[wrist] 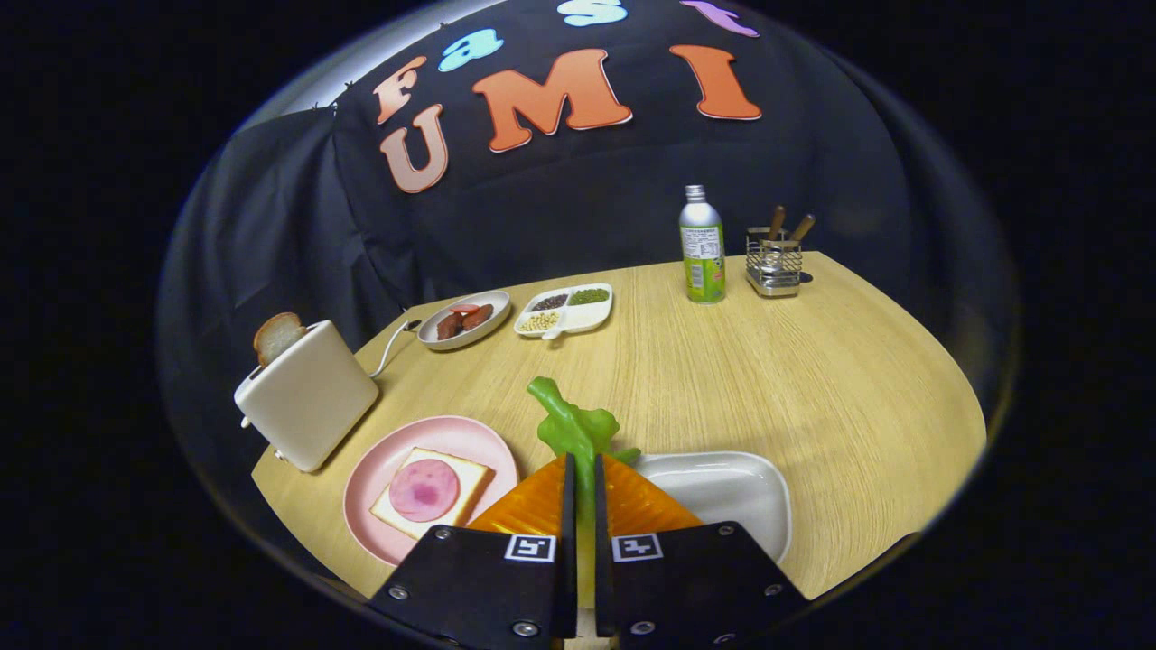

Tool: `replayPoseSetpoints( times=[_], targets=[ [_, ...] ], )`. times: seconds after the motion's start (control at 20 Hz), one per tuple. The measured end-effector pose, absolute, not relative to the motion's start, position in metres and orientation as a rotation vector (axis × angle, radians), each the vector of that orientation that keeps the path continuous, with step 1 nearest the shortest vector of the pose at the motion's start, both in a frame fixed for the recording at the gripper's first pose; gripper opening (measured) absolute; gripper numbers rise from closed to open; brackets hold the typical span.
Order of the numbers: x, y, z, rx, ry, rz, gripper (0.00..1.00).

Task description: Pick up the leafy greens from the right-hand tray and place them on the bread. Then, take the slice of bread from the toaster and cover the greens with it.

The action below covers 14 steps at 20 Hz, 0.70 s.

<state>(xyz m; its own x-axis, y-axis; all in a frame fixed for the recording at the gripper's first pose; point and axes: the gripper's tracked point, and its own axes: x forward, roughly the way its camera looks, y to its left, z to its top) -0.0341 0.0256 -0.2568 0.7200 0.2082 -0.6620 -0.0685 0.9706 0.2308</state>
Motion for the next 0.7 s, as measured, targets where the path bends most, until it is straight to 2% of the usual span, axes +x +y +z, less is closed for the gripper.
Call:
replayPoseSetpoints(
  times=[0.3,0.7],
  targets=[
    [-0.028,0.07,-0.235,0.223,0.711,0.261,0.08],
    [-0.037,0.132,-0.248,0.206,0.735,0.392,0.08]
  ],
)
